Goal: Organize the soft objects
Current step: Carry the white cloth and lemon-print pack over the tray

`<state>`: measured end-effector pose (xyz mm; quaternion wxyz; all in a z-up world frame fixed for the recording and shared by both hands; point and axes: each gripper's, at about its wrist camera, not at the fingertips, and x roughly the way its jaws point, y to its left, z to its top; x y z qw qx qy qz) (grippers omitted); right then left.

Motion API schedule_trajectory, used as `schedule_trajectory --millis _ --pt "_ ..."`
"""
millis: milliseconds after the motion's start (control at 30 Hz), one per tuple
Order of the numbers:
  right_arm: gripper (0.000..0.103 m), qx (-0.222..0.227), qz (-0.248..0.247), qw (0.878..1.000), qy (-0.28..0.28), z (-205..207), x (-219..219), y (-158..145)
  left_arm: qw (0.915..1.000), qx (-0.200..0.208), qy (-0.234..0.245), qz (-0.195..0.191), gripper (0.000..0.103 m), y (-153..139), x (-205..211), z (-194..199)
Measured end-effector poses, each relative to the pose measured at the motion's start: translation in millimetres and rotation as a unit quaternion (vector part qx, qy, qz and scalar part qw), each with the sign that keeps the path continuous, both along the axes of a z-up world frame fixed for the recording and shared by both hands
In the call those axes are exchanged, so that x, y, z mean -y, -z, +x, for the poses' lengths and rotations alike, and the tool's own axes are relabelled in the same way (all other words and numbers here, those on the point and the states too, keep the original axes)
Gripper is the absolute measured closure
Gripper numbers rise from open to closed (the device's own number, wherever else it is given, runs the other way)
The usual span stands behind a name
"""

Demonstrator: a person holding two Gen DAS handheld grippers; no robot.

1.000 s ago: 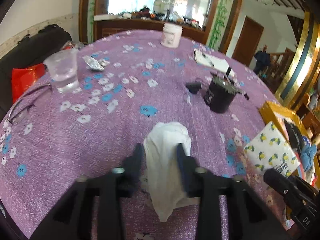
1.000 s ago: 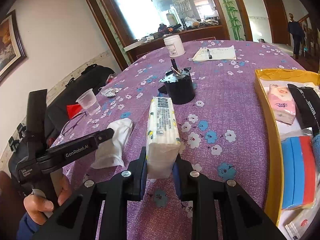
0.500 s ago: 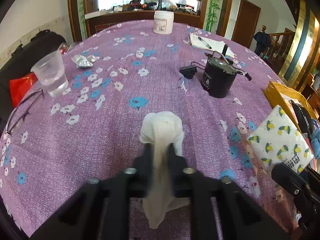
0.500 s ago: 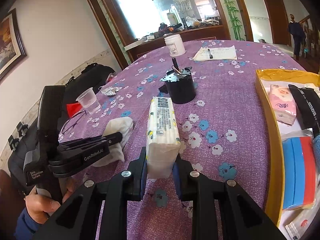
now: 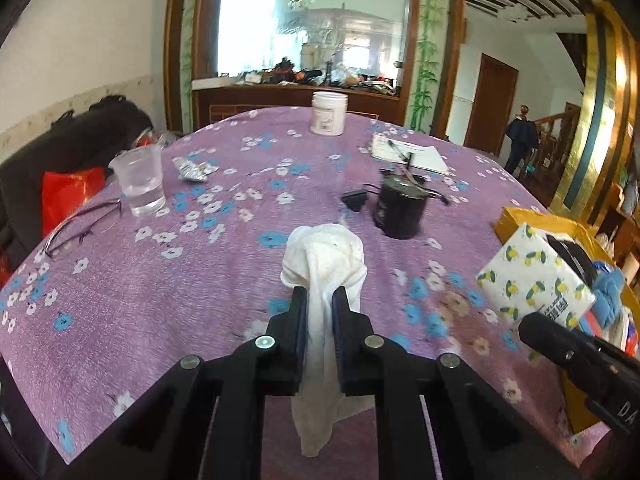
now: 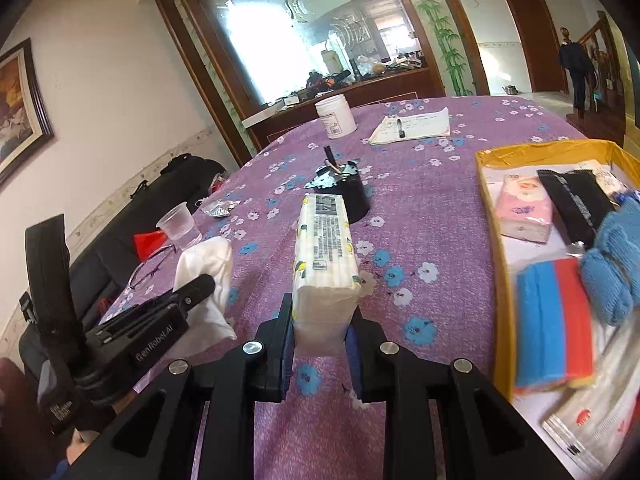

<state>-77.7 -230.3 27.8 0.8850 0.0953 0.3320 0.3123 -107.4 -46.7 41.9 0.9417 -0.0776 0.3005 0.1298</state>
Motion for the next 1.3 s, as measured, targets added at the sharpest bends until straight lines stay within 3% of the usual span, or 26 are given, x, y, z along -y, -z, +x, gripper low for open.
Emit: schedule_trajectory --millis 600,1300 --pt "0.078 0.007 0.024 1.0 0.018 -18.5 42.4 -15.5 0.9964 0.03 0.016 0.078 0.091 -15.3 51.2 -10.3" --pt "0.078 0.007 0.067 0.995 0.068 -17.3 102.3 -21.5 0.9883 0.044 0.068 0.129 0.091 -27.5 112.0 -15.6"
